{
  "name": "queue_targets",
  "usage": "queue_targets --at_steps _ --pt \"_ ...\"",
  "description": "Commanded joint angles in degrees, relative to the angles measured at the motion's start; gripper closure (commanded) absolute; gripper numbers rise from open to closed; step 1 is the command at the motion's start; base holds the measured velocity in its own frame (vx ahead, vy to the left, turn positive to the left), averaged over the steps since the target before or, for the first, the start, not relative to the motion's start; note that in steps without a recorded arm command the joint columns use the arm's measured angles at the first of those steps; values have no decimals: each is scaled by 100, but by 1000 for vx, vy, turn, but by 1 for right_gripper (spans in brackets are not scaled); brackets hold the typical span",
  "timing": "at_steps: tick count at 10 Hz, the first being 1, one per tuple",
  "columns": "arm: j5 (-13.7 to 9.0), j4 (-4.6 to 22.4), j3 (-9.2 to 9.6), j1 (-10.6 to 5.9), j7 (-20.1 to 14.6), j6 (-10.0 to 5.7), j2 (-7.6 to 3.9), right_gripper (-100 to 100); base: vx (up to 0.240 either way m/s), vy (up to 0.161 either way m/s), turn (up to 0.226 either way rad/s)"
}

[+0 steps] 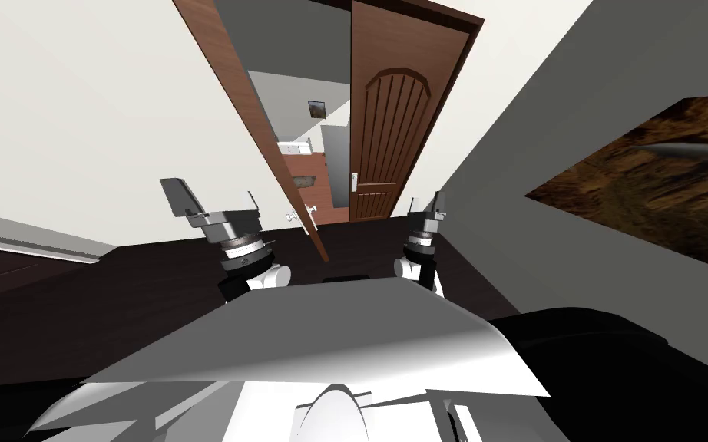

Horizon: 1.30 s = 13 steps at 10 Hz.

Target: Pull the door open

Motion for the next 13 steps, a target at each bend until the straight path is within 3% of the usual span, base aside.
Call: queue_targets --at_steps 1,9,10,13 --pt "-23 158 -28 -63 -11 0 -54 -100 80 95 56" --pt "-184 1246 -225 -503 -90 1 -413 -100 61 -10 107" --pt "-184 1259 -225 -503 -90 1 -413 -100 51 0 25" --pt "-262 1796 -322 -718 -129 1 -583 -100 69 3 111"
